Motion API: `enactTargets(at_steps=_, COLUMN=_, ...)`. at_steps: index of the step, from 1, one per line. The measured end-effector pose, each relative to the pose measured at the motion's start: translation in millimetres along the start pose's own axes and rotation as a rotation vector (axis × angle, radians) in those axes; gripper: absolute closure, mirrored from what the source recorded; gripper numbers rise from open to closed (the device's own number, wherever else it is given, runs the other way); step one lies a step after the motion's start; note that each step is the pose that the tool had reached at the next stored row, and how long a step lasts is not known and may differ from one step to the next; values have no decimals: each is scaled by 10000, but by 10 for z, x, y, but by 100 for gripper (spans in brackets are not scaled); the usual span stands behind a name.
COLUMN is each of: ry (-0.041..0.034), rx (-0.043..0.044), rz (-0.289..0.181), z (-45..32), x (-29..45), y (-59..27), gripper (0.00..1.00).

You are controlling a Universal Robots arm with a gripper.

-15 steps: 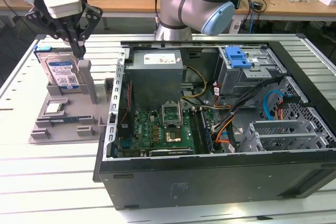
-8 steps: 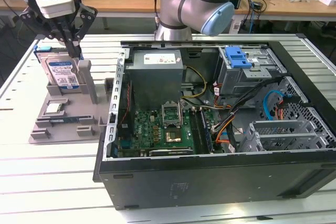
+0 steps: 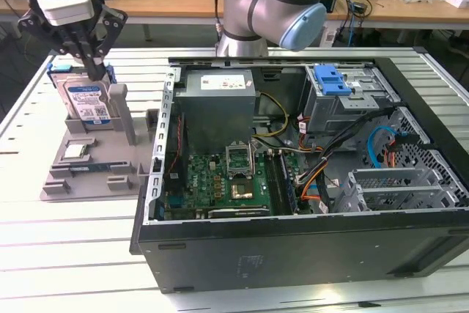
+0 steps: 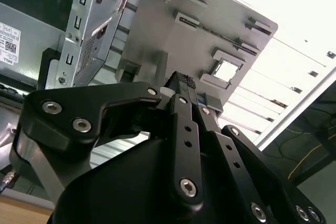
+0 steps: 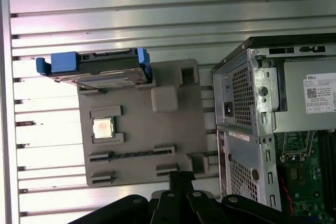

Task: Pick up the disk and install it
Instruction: 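Reach for the disk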

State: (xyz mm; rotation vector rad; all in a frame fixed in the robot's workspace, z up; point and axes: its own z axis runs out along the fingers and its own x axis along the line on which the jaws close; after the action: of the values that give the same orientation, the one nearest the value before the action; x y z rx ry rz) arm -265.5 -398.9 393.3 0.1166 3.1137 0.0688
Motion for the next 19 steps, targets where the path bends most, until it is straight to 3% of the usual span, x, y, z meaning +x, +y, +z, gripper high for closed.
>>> enactTargets(at_steps=19, ry=0, rx=-1, rz=-1, z=-7, x=279, y=-21, gripper=89)
